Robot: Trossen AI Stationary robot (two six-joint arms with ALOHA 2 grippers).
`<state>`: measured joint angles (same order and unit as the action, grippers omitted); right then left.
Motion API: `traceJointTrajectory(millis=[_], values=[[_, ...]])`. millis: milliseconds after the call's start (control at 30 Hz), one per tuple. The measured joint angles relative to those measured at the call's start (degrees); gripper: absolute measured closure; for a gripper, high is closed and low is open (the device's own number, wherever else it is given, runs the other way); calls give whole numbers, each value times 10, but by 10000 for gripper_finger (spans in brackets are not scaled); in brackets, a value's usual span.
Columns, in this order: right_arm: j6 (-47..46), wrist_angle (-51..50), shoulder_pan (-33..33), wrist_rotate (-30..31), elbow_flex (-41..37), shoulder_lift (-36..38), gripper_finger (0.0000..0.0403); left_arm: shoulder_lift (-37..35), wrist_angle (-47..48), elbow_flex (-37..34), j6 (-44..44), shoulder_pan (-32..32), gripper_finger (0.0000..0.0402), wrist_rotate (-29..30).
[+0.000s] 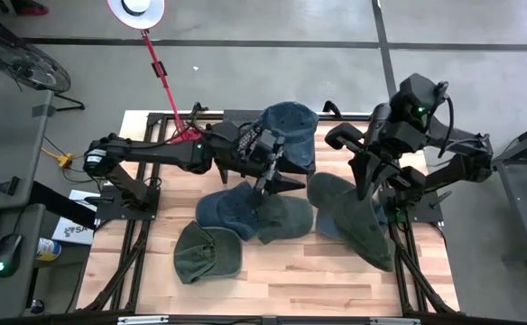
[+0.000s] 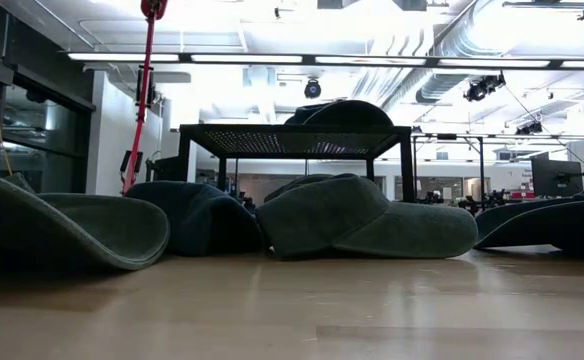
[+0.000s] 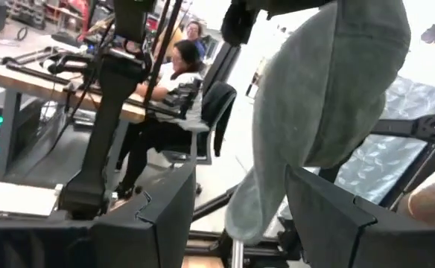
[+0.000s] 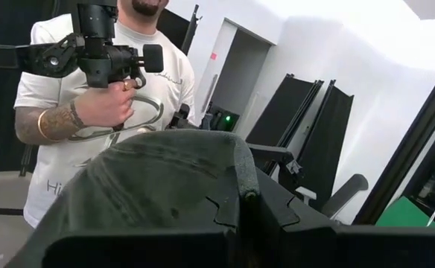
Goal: Pick & Place hat
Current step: Put the bottom right gray cap to the left of the blue cap on the shelf
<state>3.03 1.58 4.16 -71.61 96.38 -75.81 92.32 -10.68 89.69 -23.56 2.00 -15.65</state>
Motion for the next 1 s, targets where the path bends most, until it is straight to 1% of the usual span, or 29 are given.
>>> traceJointTrajectory(millis=[167,333,433,500,567,633,700,800,833,867,933,1000], values=[[-1,0,7,0,0,-4,400,5,-20,-1,-5,9,198,-10],[2,4,15,1,0,-4,400,7,-18,-1,-7,16,198,-12],[0,8,19,1,0,-4,400,7,-17,-1,-3,18,199,1],[-2,8,19,2,0,-4,400,7,-18,-1,-1,19,207,4],[-6,8,19,2,0,-4,400,7,-19,-1,0,19,226,3],[-6,8,19,2,0,-4,400,7,-18,-1,4,19,256,3],[-7,8,19,6,0,-4,400,7,-18,-1,8,19,296,2],[-13,8,19,6,0,-4,400,7,-18,-1,29,19,368,-18],[-13,7,19,8,0,-4,400,7,-18,-1,39,19,384,-24],[-13,8,19,11,0,-4,400,7,-18,-1,41,20,388,-24],[-16,8,19,23,0,-4,400,6,-22,-1,41,21,384,-25],[-17,8,18,41,0,-3,392,6,-27,-1,43,19,389,-33]])
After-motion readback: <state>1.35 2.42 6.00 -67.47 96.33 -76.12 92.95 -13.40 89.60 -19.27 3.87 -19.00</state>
